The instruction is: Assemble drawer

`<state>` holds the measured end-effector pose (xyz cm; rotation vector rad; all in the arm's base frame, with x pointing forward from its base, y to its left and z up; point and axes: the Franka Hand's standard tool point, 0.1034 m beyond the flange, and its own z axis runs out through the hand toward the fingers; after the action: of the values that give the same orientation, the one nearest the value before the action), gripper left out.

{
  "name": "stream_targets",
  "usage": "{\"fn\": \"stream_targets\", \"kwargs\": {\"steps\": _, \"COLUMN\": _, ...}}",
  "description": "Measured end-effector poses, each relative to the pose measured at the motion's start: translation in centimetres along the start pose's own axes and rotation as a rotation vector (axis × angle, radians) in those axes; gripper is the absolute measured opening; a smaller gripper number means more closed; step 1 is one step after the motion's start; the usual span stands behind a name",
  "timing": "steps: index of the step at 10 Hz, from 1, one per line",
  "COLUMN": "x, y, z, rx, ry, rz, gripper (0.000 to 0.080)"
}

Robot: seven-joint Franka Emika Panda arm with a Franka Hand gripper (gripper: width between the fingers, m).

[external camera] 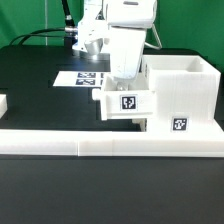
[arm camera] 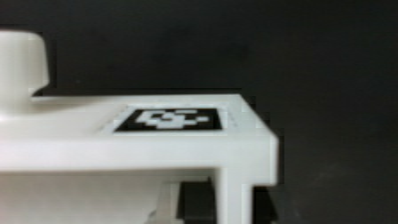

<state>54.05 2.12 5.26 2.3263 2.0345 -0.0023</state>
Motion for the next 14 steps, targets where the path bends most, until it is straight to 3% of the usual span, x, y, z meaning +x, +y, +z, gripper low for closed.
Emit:
{"fn": "stream_targets", "kwargs": {"steps": 11, "x": -0.2, "y": 0.1, "z": 0.1, "rx": 0.008, "ry": -0.006, "rz": -0.044, "gripper": 0.0044}}
{"fn": "stream_targets", "kwargs": {"steps": 13, "x": -0.4, "y": 0.3, "z": -0.9, "rx": 0.011, "ry": -0.018, "rz": -0.046, "gripper": 0.036}}
{"fn": "stream_targets", "kwargs": {"steps": 14, "x": -0.3, "y": 0.4, "z": -1.5, "rx": 0.007, "ry": -0.021, "rz": -0.048, "gripper": 0.036}}
